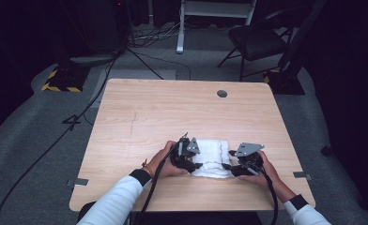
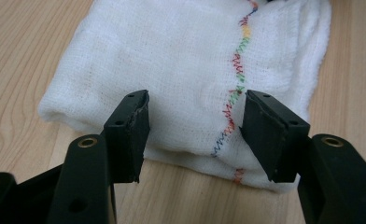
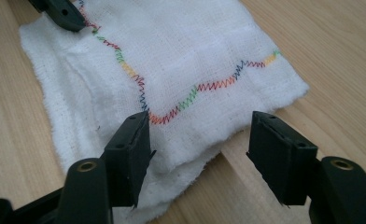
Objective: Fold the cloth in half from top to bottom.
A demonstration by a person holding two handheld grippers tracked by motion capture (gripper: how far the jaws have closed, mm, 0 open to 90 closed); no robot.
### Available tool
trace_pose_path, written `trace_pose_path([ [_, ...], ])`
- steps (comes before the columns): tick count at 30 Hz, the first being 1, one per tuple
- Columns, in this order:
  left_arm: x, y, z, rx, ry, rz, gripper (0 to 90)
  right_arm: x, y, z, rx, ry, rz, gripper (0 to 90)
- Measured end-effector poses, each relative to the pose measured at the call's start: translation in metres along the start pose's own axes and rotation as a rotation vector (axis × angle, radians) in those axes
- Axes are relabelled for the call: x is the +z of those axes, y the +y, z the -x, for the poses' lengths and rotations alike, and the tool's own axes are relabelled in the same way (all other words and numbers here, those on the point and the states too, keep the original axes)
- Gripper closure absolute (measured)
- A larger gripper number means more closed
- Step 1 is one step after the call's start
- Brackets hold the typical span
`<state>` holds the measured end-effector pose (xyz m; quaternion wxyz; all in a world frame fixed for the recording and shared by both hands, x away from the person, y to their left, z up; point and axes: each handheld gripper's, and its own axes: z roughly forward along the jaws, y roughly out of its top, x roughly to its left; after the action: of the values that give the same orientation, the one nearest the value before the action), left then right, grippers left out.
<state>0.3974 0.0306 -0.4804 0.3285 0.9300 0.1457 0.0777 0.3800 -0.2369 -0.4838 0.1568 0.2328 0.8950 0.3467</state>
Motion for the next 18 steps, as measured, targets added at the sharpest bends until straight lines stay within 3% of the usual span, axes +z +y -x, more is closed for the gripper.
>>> trace_pose_path([
  [5,0.000,-0.001,0.002,-0.036,0.007,-0.001,39.6,-0.004,-0.003,-0.001,0.017,0.034,-0.019,39.0],
  [7,-0.001,-0.002,0.004,-0.043,0.019,-0.002,39.4,-0.005,-0.005,-0.002,0.027,0.024,-0.021,37.2],
  [10,-0.009,-0.005,0.010,-0.015,-0.003,0.013,29.3,-0.009,-0.006,-0.002,0.030,0.030,-0.025,34.2],
  [13,-0.022,-0.010,0.013,-0.020,0.007,0.026,27.3,-0.014,-0.004,0.000,0.050,0.017,0.015,32.7],
  [15,-0.030,-0.016,0.014,-0.019,0.027,0.042,22.5,-0.016,-0.001,0.000,0.054,0.016,0.042,32.8],
  [18,-0.041,-0.029,0.014,0.017,0.071,0.052,22.9,-0.012,0.002,-0.006,0.026,0.010,0.055,33.4],
])
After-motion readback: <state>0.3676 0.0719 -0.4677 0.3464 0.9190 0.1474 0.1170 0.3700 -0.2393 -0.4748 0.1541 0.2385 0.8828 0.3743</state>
